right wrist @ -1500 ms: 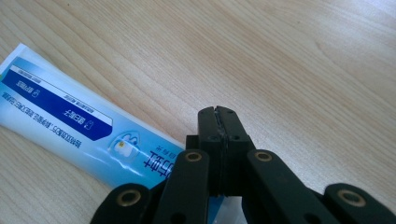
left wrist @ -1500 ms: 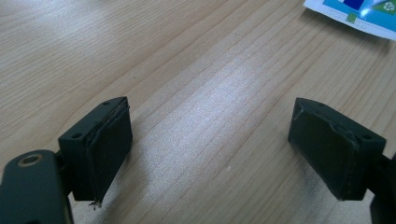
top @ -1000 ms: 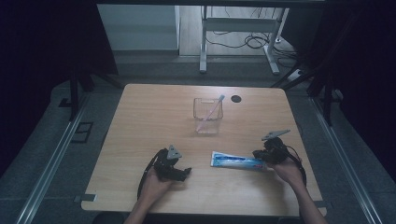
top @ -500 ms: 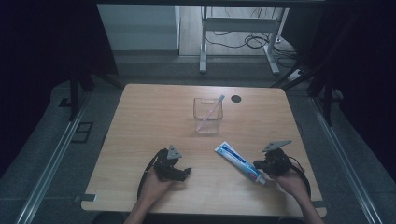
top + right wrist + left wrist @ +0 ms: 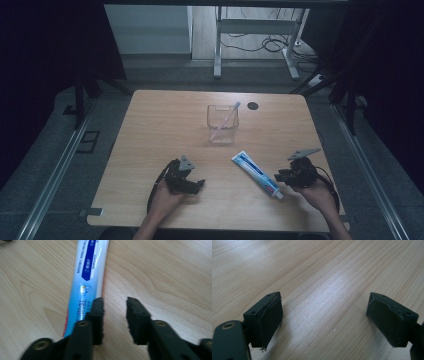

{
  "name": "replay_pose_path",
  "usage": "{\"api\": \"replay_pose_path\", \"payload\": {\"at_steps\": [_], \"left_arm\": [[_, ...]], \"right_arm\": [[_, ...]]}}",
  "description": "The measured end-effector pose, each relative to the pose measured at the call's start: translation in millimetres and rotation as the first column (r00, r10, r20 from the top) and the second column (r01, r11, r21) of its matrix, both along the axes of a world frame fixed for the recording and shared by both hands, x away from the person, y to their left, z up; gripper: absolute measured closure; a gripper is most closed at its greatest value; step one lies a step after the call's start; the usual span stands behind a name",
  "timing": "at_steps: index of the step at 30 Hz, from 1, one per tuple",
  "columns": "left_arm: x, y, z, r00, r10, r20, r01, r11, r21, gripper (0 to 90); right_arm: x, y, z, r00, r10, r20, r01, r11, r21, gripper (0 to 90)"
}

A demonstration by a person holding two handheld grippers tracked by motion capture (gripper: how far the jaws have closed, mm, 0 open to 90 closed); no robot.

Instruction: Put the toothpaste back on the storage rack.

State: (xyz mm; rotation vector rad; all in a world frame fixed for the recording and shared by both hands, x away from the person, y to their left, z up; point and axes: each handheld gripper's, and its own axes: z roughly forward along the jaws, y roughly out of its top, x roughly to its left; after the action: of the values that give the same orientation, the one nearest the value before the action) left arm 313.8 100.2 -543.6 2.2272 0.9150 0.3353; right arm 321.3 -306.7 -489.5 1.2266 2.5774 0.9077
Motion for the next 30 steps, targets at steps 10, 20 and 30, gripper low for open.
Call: {"api": "replay_pose_path", "payload": {"at_steps": [10, 20, 30], "left_arm": [[0.0, 0.0, 0.1, 1.0, 0.0, -0.001, 0.0, 1.0, 0.0, 13.8], [0.0, 0.0, 0.1, 1.0, 0.0, 0.0, 0.0, 1.0, 0.0, 13.8], [0.0, 0.0, 0.1, 1.0, 0.0, -0.001, 0.0, 1.0, 0.001, 13.7]], "right_arm": [[3.6, 14.5, 17.3, 0.9989, 0.024, -0.041, -0.024, 0.9997, 0.003, 44.3], [10.5, 39.6, 13.9, 0.9928, 0.075, -0.094, -0.08, 0.9951, -0.057, 42.5], [20.5, 64.1, 3.3, 0.9868, 0.084, -0.139, -0.1, 0.9884, -0.114, 44.0]]}}
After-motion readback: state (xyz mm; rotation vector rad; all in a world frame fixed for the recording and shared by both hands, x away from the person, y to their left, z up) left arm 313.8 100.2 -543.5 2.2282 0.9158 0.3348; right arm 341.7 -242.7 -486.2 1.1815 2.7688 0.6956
